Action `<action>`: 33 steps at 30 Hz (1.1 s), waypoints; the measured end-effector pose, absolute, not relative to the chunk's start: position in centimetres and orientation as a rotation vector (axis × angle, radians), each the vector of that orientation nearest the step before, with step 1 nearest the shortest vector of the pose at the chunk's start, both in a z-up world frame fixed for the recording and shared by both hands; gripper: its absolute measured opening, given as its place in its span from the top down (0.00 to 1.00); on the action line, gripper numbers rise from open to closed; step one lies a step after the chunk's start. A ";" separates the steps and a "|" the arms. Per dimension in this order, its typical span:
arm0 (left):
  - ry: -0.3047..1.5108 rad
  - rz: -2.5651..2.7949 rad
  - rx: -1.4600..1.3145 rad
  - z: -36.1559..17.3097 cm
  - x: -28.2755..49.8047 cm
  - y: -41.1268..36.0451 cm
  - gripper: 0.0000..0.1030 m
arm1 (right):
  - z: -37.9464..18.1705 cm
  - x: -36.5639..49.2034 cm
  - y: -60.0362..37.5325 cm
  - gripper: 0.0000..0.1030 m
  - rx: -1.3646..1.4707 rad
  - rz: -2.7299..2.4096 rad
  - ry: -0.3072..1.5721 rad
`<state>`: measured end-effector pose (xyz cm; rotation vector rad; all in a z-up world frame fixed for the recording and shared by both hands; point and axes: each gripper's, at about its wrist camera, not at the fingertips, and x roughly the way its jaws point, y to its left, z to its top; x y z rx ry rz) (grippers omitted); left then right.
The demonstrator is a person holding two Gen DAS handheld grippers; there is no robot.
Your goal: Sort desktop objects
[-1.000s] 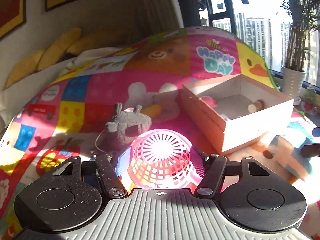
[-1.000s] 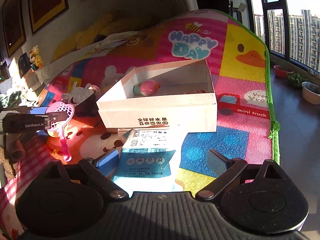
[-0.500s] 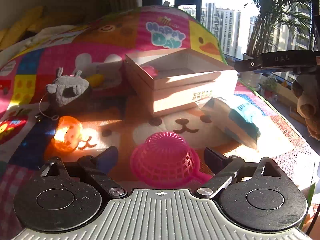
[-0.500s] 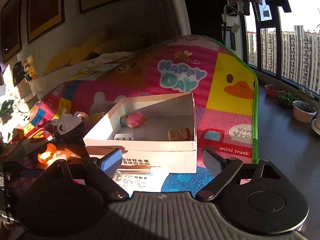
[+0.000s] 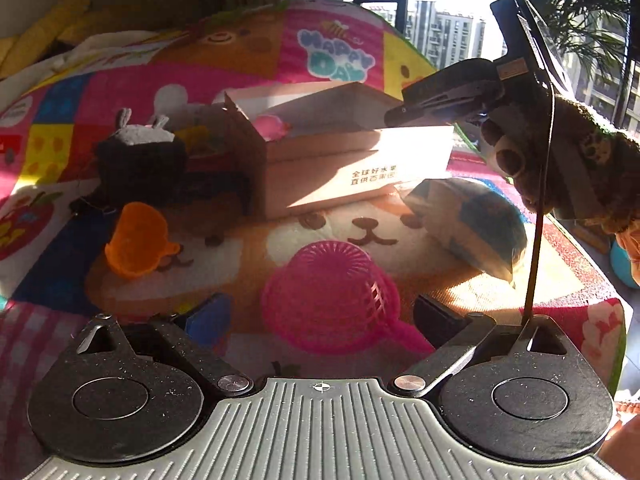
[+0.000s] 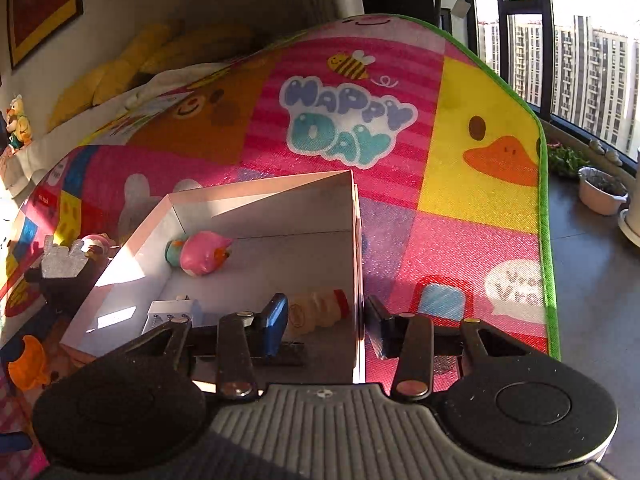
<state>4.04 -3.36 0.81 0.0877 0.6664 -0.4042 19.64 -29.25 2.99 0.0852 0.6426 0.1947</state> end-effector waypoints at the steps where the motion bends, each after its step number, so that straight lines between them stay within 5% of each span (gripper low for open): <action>1: 0.669 -0.403 0.084 0.8 4.0 -3.3 0.03 | 3.0 19.7 -28.6 0.60 0.080 0.212 0.643; 9: 0.695 -0.459 0.071 1.5 2.7 -3.4 0.02 | 3.1 19.4 -25.8 0.56 0.054 0.273 0.626; 15: 0.732 -0.555 0.096 0.8 3.0 -5.9 0.00 | 3.6 12.4 -28.8 0.30 0.031 0.260 0.556; 27: 0.734 -0.474 0.285 0.5 4.2 -8.6 0.00 | 1.1 4.6 -31.6 0.02 0.062 0.253 0.574; 33: 0.710 -0.335 0.320 0.8 4.4 -5.1 0.00 | 0.5 4.8 -28.7 0.00 0.032 0.332 0.570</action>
